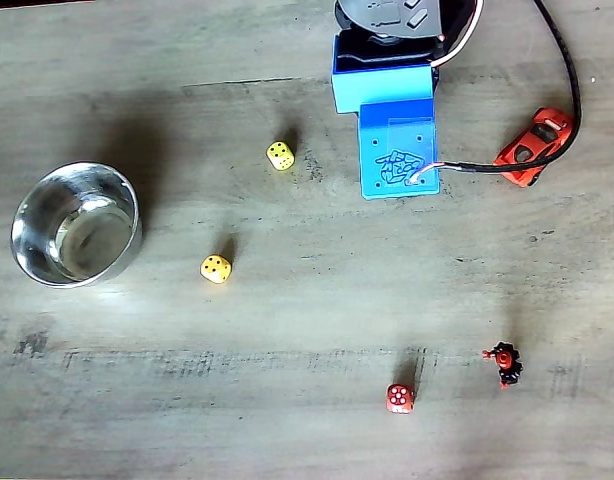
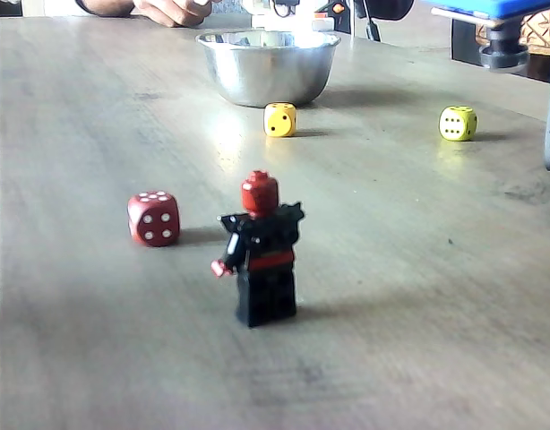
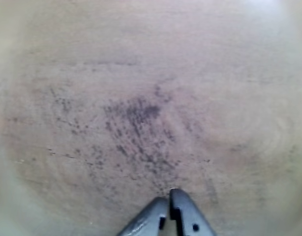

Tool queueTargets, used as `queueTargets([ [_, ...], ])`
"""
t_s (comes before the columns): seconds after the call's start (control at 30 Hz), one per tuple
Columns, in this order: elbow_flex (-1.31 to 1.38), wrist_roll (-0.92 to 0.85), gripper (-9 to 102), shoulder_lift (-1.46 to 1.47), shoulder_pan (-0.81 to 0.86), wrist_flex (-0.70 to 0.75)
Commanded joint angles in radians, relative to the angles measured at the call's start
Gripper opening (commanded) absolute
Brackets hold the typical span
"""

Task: Pick up the lego figure and place in bowl

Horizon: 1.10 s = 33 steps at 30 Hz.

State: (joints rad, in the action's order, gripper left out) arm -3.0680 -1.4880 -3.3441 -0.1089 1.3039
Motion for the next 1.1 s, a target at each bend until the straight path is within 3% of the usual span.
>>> queueTargets([
  [0.0, -0.106, -0.006, 0, -0.009, -0.005, 0.005],
  [0.5, -0.106, -0.006, 0, -0.009, -0.005, -0.028],
  [1.07, -0.104, 0.006, 0, -0.005, 0.000, -0.354],
])
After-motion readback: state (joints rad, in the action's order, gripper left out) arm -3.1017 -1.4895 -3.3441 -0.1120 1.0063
